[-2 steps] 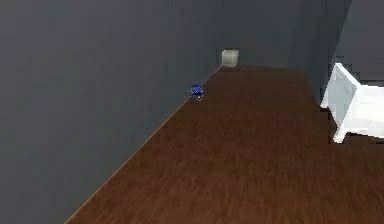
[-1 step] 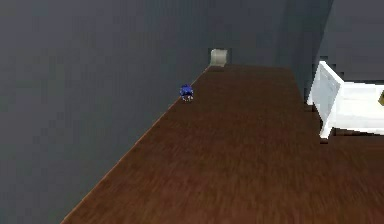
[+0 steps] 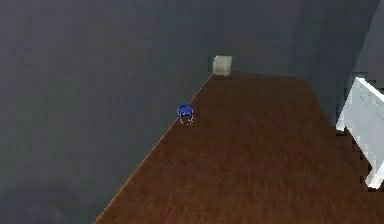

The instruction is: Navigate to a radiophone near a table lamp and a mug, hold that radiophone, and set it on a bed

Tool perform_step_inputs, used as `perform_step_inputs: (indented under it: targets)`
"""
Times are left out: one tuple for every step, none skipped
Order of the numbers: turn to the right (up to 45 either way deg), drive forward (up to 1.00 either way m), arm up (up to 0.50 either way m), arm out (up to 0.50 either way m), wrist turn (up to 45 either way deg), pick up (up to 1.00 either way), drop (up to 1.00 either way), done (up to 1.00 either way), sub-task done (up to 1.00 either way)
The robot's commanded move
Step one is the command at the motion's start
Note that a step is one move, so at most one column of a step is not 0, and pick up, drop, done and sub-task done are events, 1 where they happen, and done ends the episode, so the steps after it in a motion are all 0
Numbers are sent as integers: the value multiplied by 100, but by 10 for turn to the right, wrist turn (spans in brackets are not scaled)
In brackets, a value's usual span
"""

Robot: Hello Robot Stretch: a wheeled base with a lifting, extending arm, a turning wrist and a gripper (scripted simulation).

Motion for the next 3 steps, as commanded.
perform_step_inputs:
  targets:
    - [450,0,0,0,0,0,0,0,0]
    - [180,0,0,0,0,0,0,0,0]
    - [0,100,0,0,0,0,0,0,0]
